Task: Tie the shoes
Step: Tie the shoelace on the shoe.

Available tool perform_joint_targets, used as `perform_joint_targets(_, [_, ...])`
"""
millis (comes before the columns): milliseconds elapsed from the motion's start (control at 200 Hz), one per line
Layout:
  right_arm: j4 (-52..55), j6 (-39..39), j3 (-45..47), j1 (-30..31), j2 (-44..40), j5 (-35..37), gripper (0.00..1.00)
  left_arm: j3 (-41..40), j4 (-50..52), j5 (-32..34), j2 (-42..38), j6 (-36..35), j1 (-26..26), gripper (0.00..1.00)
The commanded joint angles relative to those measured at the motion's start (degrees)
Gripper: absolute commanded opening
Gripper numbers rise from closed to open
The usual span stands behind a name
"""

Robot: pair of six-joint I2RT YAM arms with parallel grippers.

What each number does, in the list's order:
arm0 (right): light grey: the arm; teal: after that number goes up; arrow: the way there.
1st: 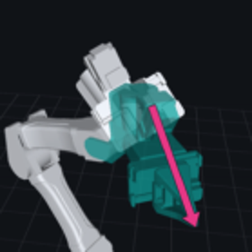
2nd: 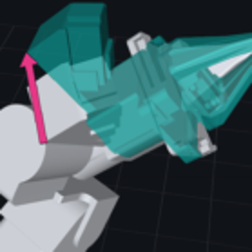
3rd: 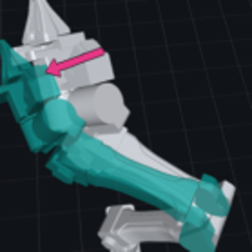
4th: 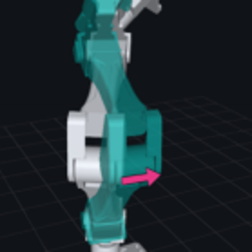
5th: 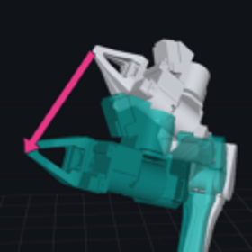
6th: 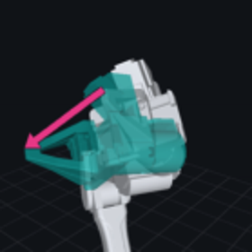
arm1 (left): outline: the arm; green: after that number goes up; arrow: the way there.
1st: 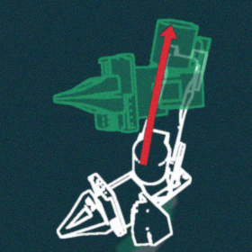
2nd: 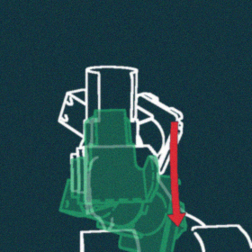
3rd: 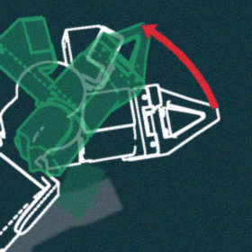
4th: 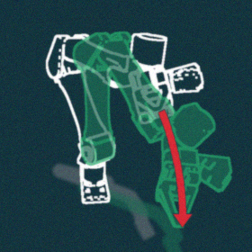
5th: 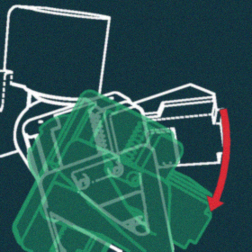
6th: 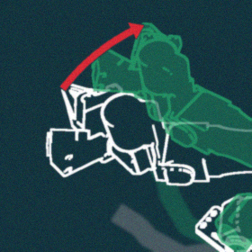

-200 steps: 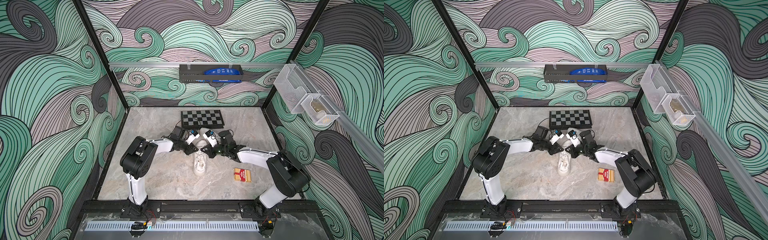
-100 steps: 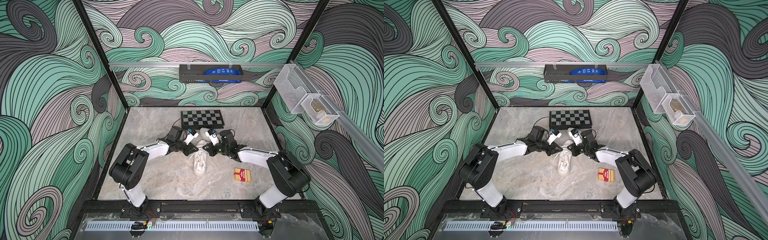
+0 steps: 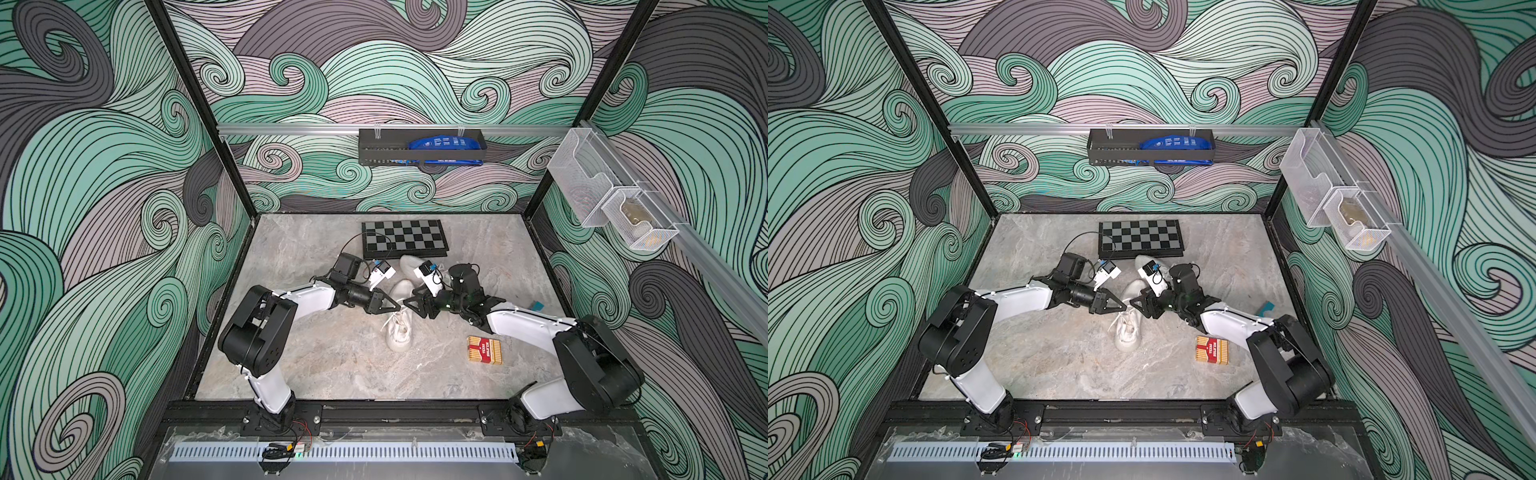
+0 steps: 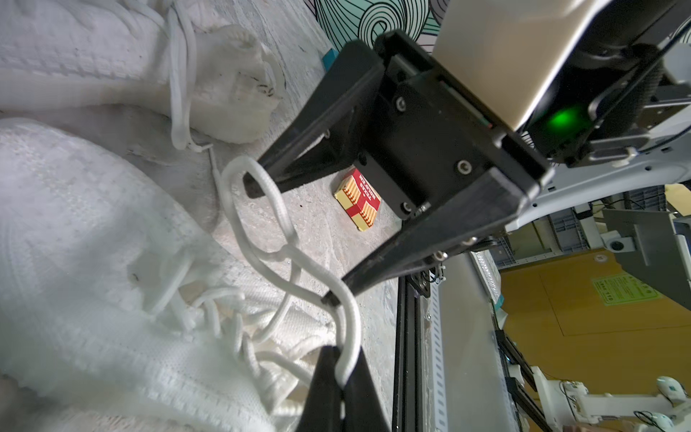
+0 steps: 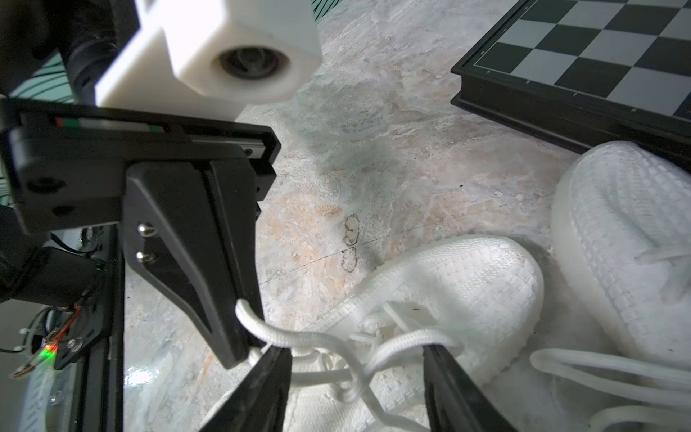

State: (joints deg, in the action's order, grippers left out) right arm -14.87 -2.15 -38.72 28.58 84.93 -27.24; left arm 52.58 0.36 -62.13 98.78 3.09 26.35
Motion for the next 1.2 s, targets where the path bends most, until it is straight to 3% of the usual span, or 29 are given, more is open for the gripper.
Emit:
perform_joint_targets(0, [-0.55,-0.59,0.11,-0.29,-2.42,-0.03,0.65,2.09,2.37,-3.28,0.47,-1.03,-0.30,0.00])
perform_joint_targets(265, [-0.46,-23.28,5.94,-1.01,-13.23,3.54,0.71,0.20,-4.45,-3.57,-1.09,4.98,-0.51,0.00])
perform_joint_targets(550, [-0.55,-46.62,8.84,-1.10,-17.89,-3.51,0.64,-4.96,-15.34,-4.05,-3.24,12.88,-0.87,0.00])
perform_joint_targets(675, [-0.94,-57.68,6.99,-0.28,-17.61,-2.79,0.62,-5.77,-16.42,-4.40,-3.95,13.40,-0.87,0.00])
perform_joint_targets(810, [-2.07,-65.64,6.73,0.80,-16.79,-1.57,0.61,-6.51,-17.57,-4.58,-4.56,14.04,-0.86,0.00])
perform_joint_targets(1011, [-18.32,-76.83,10.79,4.14,-11.00,-3.34,0.53,-7.40,-18.59,-4.75,-5.00,14.54,-0.84,0.00])
perform_joint_targets(1091, [-22.22,-78.76,10.88,5.33,-8.10,-3.61,0.47,-7.49,-18.47,-4.76,-5.06,14.39,-0.86,0.00])
perform_joint_targets(1196, [-22.39,-78.93,10.24,6.26,-6.38,-2.92,0.46,-7.53,-18.44,-4.76,-5.15,14.24,-0.83,0.00])
